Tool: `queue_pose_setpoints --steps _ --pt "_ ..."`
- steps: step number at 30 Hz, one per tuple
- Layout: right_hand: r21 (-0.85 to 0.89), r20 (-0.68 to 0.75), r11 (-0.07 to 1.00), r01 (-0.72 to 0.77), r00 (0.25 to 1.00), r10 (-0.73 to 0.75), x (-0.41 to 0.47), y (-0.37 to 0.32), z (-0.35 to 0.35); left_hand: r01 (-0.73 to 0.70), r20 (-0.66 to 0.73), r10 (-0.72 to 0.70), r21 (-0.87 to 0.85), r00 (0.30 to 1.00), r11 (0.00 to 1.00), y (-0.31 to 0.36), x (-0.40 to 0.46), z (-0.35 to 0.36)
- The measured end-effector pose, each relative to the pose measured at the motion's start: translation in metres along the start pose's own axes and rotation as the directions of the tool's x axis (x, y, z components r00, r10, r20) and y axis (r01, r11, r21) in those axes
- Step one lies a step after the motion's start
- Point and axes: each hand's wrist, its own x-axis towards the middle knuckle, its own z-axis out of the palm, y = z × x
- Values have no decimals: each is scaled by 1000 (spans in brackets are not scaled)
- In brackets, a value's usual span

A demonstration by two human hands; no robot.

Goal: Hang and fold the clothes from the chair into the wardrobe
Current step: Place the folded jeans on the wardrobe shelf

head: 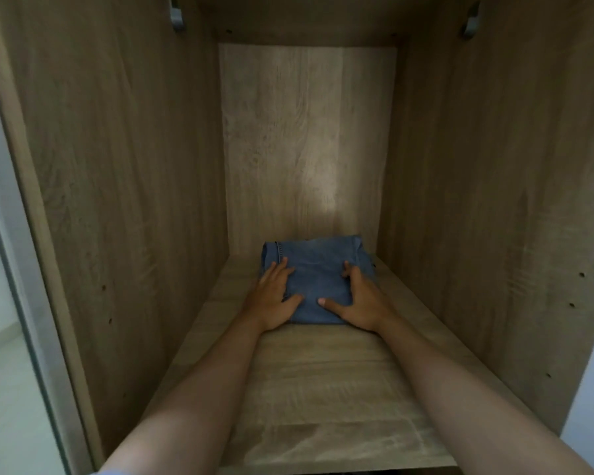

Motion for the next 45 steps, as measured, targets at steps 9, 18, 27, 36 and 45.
queue_pose_setpoints --steps 9,18,27,36,45 --pt "-286 10 958 13 1000 -11 -18 8 3 -82 -151 99 112 984 990 6 -37 -4" --pt "-237 115 971 10 993 18 -12 11 4 -21 32 21 2 999 1000 1 -25 3" --pt "-264 136 965 4 990 34 13 15 13 15 111 -13 -22 994 1000 -8 -2 -2" --pt "-358 -17 934 10 1000 -17 -11 2 10 14 -61 -16 -27 998 1000 1 -24 -4" --pt "-208 94 976 -62 992 83 -111 -51 -3 190 18 -189 -17 982 982 67 -159 -44"
